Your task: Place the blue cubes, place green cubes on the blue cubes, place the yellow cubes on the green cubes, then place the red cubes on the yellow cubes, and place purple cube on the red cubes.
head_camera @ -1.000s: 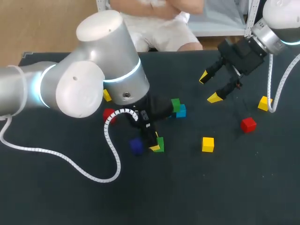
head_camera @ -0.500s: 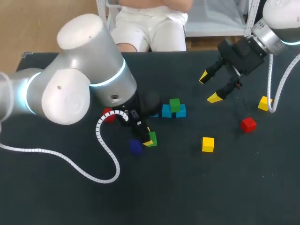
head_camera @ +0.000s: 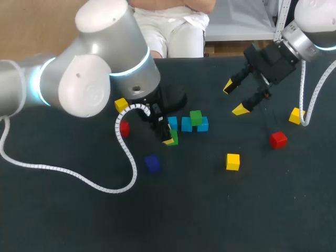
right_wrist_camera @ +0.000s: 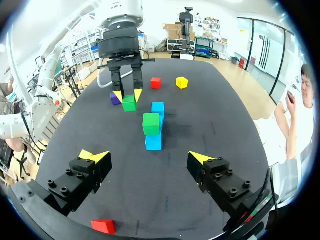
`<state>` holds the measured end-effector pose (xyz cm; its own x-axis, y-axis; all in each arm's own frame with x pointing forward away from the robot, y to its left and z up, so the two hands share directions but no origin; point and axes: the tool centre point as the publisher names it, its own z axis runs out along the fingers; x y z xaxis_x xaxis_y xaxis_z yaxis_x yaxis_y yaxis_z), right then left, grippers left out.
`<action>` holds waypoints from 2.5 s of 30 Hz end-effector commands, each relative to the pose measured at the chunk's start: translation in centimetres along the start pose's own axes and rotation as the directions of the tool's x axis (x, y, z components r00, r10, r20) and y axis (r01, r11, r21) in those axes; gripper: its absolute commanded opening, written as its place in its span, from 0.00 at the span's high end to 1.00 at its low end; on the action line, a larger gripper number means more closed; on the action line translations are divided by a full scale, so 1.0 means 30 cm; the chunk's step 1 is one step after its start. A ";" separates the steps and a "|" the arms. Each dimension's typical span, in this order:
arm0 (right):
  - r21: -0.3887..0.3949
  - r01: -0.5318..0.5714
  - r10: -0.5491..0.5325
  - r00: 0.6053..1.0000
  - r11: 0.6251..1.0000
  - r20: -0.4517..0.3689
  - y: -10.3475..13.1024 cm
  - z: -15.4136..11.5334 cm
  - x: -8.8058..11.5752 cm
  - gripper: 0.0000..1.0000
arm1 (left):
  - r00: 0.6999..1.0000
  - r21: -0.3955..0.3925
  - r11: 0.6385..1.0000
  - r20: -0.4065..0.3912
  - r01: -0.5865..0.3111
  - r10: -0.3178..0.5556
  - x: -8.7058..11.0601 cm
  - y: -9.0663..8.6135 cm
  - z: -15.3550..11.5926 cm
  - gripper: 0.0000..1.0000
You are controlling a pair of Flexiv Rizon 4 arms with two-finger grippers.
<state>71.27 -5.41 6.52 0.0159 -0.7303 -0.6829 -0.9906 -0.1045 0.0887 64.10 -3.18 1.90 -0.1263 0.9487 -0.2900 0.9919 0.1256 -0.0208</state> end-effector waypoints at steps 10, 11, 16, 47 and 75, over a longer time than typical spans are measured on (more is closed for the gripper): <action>0.002 0.000 0.000 1.000 1.000 0.001 0.003 0.000 0.000 0.00 | 1.000 -0.050 0.999 -0.007 -0.009 0.008 -0.032 0.041 -0.067 1.00; 0.002 0.000 0.000 1.000 1.000 0.001 0.003 0.000 0.000 0.00 | 1.000 -0.056 0.998 -0.008 -0.012 0.011 -0.036 0.045 -0.075 1.00; 0.002 0.000 0.000 1.000 1.000 0.001 0.003 0.000 0.000 0.00 | 0.999 -0.072 0.997 -0.012 -0.032 0.031 -0.059 0.059 -0.102 1.00; 0.002 0.000 0.000 1.000 1.000 0.001 0.003 0.000 0.000 0.00 | 0.997 -0.069 0.995 0.011 -0.075 0.076 -0.074 0.078 -0.112 1.00; 0.002 0.000 0.000 1.000 1.000 0.001 0.003 0.000 0.000 0.00 | 0.999 0.002 1.000 0.040 -0.021 0.021 -0.119 0.092 -0.139 1.00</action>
<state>71.27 -5.41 6.52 0.0159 -0.7303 -0.6829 -0.9906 -0.1045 0.0887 66.41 -4.56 6.99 -0.1057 0.9360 -0.3358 0.9936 0.1128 0.0018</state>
